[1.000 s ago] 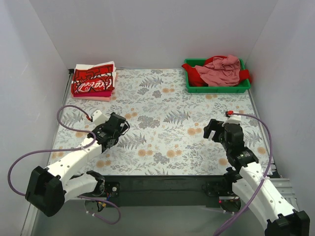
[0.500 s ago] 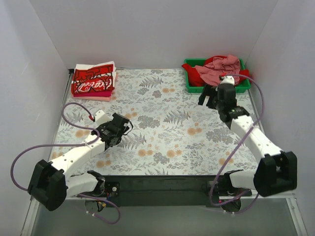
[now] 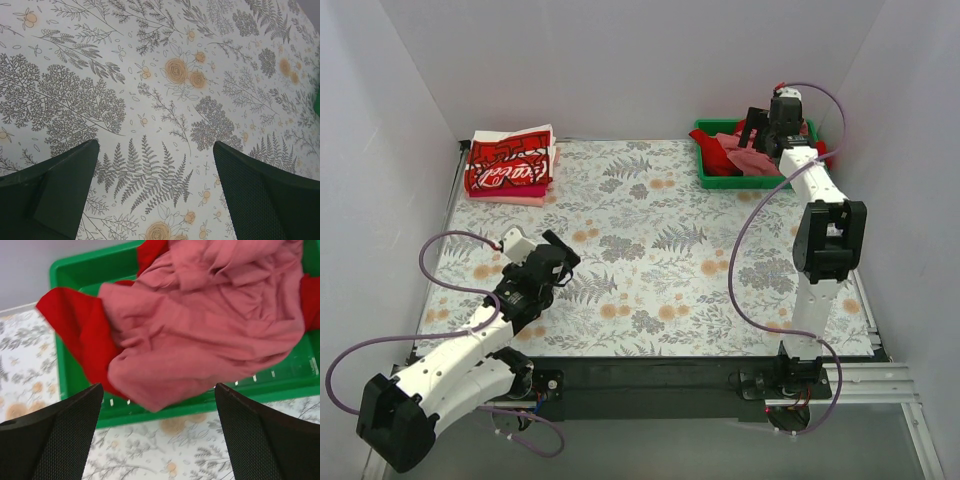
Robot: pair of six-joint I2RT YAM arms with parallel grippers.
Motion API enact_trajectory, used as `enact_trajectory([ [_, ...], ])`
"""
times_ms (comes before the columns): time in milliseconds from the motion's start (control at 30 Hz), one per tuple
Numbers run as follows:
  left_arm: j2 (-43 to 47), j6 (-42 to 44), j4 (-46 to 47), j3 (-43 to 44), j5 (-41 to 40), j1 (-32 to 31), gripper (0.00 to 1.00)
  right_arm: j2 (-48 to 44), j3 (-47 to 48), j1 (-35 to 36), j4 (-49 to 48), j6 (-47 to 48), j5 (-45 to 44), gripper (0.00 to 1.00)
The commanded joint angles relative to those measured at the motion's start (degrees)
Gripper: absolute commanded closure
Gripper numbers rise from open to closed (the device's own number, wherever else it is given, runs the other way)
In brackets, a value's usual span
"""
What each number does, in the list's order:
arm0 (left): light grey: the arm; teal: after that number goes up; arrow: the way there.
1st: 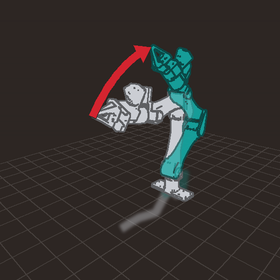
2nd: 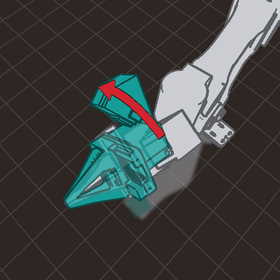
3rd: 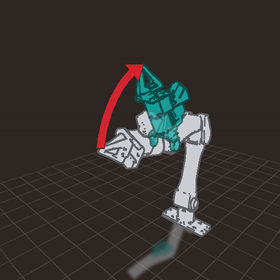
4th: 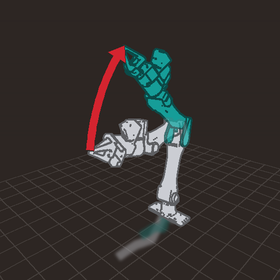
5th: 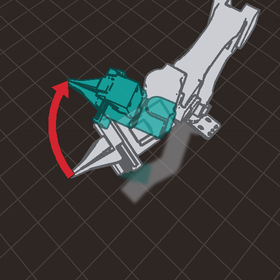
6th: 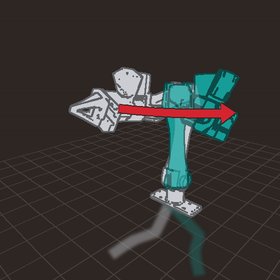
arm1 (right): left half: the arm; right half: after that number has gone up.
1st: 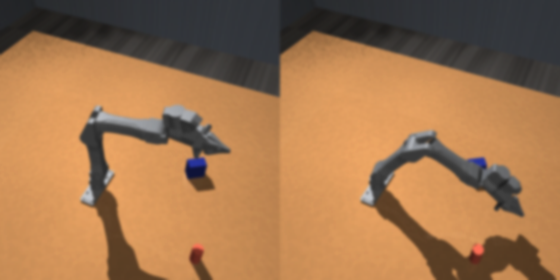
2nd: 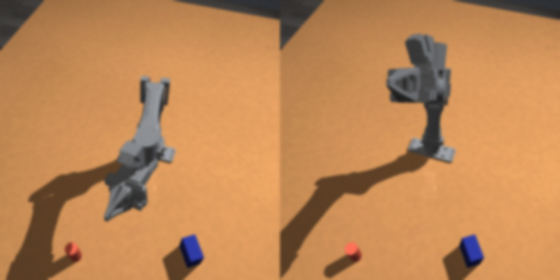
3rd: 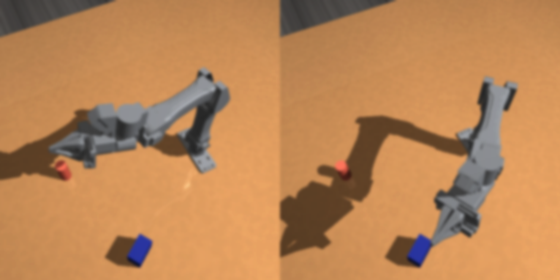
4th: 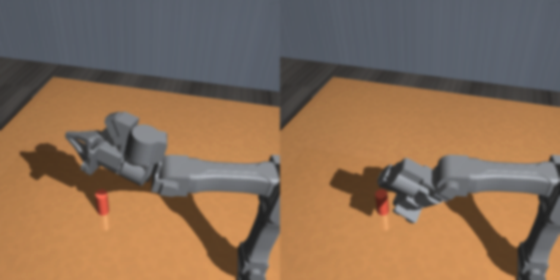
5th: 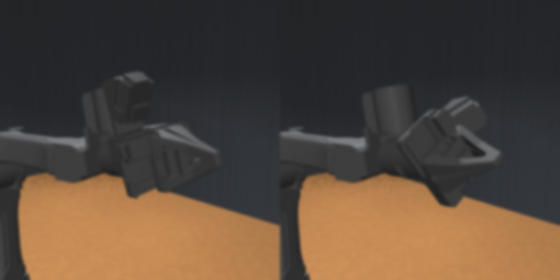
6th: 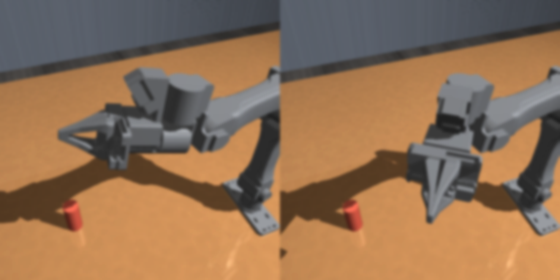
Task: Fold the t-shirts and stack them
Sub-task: Grab the tshirt from the pile
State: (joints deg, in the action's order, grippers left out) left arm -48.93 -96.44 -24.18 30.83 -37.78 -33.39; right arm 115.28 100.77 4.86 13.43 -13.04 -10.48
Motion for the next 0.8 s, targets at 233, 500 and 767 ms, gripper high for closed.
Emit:
enact_trajectory([
  [233,-0.9,4.4,4.6,0.0,2.5,-0.4,0.02,18.3,23.6,-7.5,1.4,3.4,2.4,0.03],
  [500,3.3,5.3,6.4,-1.7,2.9,-0.4,0.02,24.9,25.6,-9.3,-12.9,-5.5,5.5,0.03],
  [767,4.3,5.6,6.9,-2.3,1.7,-0.3,0.02,29.5,25.7,-9.3,-25.9,-13.4,5.6,0.08],
])
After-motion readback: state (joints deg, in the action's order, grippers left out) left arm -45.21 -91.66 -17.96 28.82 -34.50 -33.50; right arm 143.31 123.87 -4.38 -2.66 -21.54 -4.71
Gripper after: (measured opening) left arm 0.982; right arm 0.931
